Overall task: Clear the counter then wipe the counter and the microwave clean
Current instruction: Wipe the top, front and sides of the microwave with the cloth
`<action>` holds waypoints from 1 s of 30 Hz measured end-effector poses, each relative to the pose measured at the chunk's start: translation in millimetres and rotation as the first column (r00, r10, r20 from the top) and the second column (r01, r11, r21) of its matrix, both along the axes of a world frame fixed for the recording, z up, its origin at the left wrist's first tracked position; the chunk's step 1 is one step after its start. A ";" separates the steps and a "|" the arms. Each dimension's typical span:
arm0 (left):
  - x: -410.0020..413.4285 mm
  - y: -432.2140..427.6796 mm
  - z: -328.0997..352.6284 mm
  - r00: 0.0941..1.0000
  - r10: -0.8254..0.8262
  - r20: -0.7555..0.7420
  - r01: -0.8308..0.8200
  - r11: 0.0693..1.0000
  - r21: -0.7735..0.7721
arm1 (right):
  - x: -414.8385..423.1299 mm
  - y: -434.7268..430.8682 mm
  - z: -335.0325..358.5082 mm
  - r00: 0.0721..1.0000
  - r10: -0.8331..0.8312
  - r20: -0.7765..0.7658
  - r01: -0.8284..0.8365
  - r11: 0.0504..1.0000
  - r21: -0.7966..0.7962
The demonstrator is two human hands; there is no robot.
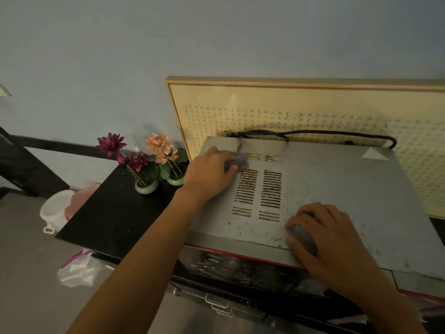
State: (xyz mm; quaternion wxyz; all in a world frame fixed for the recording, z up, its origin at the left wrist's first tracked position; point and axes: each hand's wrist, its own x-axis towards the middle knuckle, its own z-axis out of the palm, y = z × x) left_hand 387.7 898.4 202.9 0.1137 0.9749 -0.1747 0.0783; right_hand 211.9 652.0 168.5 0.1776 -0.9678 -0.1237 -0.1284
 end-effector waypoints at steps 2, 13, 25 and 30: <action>-16.0 11.2 -4.7 0.997 -0.068 0.024 0.069 0.998 -0.008 | 0.1 0.1 0.1 1.000 0.003 -0.006 -0.003 1.000 0.007; 16.9 -3.5 -2.8 0.999 -0.021 0.041 0.020 0.999 0.034 | -1.4 0.9 -0.2 1.000 -0.012 0.002 0.012 1.000 0.016; 58.6 5.3 0.3 0.952 0.305 0.006 -0.305 0.952 0.017 | 0.7 -0.7 -1.6 1.000 -0.026 -0.015 0.026 1.000 0.005; 68.8 -11.6 4.3 0.994 0.114 -0.008 -0.114 0.994 0.004 | 0.1 0.2 -1.1 1.000 -0.022 -0.005 0.022 1.000 -0.003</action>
